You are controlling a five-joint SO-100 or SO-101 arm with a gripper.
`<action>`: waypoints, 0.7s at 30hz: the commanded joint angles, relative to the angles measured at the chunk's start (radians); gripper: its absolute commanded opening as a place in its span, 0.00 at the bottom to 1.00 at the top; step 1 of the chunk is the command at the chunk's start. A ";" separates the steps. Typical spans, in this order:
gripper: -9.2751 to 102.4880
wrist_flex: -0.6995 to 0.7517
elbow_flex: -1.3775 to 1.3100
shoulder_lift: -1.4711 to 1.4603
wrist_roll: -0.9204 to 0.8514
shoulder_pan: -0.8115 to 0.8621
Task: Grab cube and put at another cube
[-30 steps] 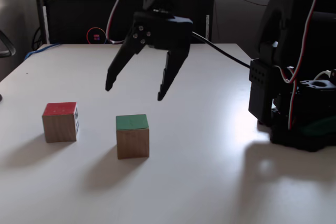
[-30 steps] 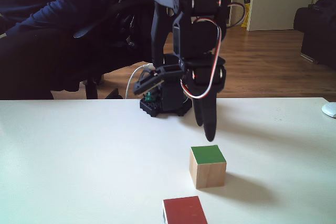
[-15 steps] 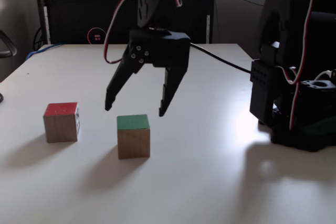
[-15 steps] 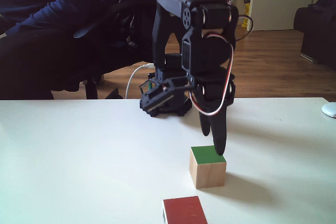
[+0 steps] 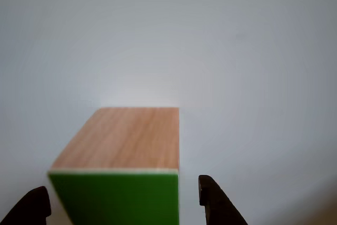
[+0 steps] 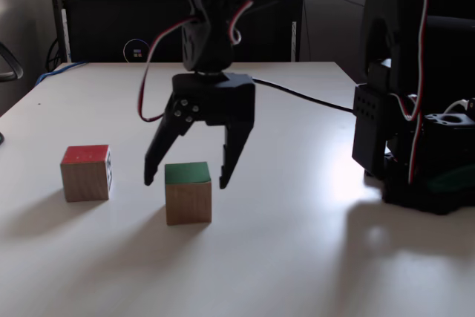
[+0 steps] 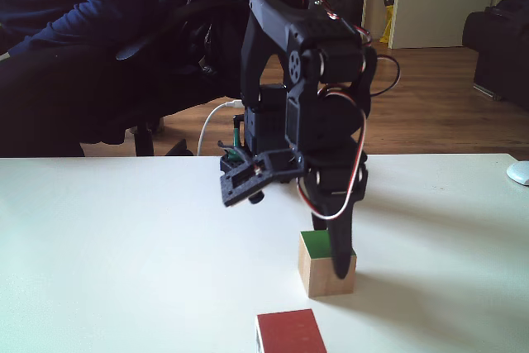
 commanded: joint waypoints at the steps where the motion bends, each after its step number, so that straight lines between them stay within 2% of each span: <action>1: 0.47 -0.028 -0.003 -0.008 -0.006 0.003; 15: 0.43 -0.055 -0.006 -0.058 -0.008 -0.006; 21: 0.36 -0.064 -0.008 -0.061 -0.008 -0.008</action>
